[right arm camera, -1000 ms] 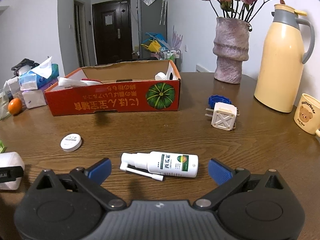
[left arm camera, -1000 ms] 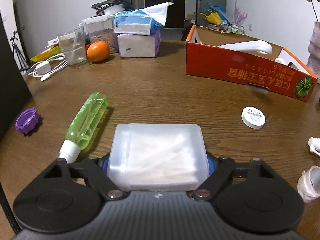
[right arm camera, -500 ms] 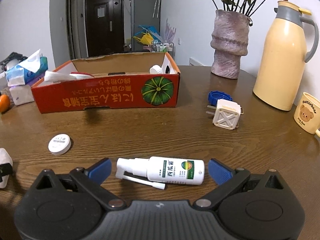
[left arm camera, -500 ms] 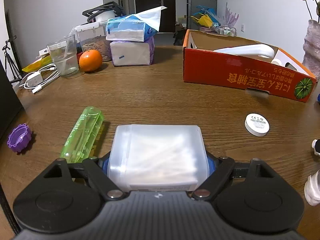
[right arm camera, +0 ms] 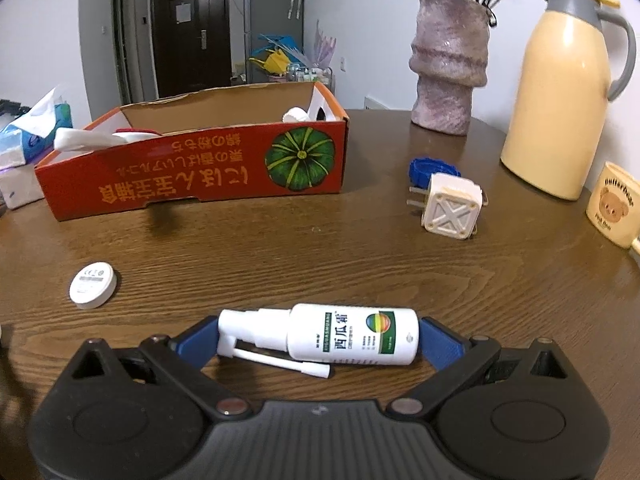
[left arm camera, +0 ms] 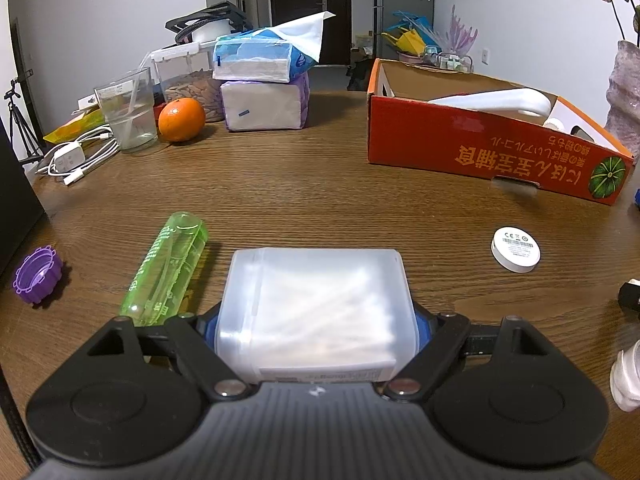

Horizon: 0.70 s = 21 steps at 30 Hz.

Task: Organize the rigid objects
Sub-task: 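Lift the container and spray bottle with both tools and carry them over the box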

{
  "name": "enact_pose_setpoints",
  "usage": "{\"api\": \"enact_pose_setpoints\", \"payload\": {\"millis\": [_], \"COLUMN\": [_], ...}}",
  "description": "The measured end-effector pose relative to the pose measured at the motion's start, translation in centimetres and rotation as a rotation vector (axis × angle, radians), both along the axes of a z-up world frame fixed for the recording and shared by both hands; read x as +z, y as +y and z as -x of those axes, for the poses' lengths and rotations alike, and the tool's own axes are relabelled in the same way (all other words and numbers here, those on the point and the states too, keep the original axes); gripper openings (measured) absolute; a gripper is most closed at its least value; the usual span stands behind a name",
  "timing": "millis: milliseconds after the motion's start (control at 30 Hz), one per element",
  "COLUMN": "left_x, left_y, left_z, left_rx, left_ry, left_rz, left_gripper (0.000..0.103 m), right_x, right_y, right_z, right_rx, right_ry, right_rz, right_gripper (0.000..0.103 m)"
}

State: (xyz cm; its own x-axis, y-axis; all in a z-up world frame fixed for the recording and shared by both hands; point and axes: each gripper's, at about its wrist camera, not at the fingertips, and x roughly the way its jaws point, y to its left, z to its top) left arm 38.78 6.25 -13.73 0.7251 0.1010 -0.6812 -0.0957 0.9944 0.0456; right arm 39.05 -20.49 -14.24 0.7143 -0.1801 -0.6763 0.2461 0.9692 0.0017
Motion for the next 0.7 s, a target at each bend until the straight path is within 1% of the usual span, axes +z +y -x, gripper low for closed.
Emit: {"api": "enact_pose_setpoints", "payload": {"millis": [100,167,267,433,700], "left_x": [0.0,0.0,0.1,0.1,1.5], "left_y": [0.0,0.0,0.1,0.1,0.1], "left_z": [0.1,0.1,0.1,0.2,1.3], "left_rx": [0.0,0.001,0.002,0.011,0.032], "left_ry": [-0.001,-0.001,-0.002,-0.009,-0.08], "left_rz": [0.0,0.0,0.002,0.009,0.017], "left_gripper": [0.083,0.083,0.083,0.083,0.083], "right_x": [-0.2,-0.2,-0.2,0.1,1.3], "right_y": [-0.1,-0.1,-0.1,-0.2,-0.4], "right_z": [-0.2,-0.2,-0.1,0.4,1.7], "right_rx": [-0.012,-0.002,0.005,0.001,0.018], "right_ry": [-0.002,-0.013,-0.014,-0.041,-0.117], "right_rz": [-0.012,-0.012,-0.016,-0.025,-0.033], "right_gripper": [0.102,0.098,0.098,0.098,0.098]}}
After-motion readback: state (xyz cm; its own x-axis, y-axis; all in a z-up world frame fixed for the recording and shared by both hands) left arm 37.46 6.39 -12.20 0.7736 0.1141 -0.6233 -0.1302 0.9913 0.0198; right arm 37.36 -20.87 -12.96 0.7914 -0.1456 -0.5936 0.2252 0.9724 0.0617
